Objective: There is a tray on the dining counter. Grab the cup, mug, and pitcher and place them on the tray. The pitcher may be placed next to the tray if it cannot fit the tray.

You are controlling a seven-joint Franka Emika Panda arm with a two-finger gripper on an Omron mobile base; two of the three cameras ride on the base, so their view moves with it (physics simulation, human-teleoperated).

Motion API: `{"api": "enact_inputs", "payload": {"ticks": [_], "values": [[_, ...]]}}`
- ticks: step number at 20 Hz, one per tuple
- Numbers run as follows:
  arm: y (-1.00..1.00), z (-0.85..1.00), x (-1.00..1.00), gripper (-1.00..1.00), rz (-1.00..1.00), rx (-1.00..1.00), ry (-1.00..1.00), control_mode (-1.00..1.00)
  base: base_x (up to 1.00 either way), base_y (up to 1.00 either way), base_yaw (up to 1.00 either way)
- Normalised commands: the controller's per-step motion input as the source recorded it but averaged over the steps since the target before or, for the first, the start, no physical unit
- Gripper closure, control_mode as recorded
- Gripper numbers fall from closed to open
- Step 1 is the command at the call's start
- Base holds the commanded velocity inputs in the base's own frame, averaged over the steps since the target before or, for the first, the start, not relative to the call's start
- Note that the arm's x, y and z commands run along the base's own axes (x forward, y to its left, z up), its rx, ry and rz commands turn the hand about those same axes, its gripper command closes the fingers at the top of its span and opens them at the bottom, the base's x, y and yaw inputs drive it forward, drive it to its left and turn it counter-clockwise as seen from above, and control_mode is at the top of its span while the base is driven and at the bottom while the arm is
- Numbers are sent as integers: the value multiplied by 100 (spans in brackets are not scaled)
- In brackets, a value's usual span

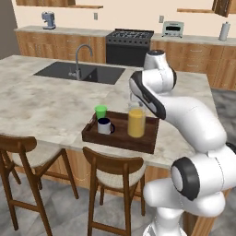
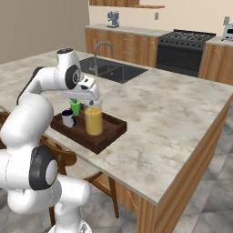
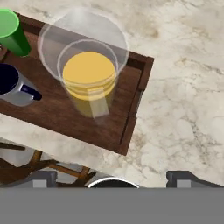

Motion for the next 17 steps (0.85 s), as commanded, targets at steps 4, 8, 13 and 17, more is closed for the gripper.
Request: {"api": "enact_inputs", "payload": {"ticks": [4, 8, 13, 17], "values": [[0, 55, -80, -100, 0, 0, 5, -100, 0, 0, 0], [0, 40, -100, -100, 0, 1, 4, -100, 0, 0, 0], [0, 14, -100, -100, 0, 7, 0, -100, 0, 0, 0], [0, 0, -100, -100, 0, 10, 0, -100, 0, 0, 0]]}}
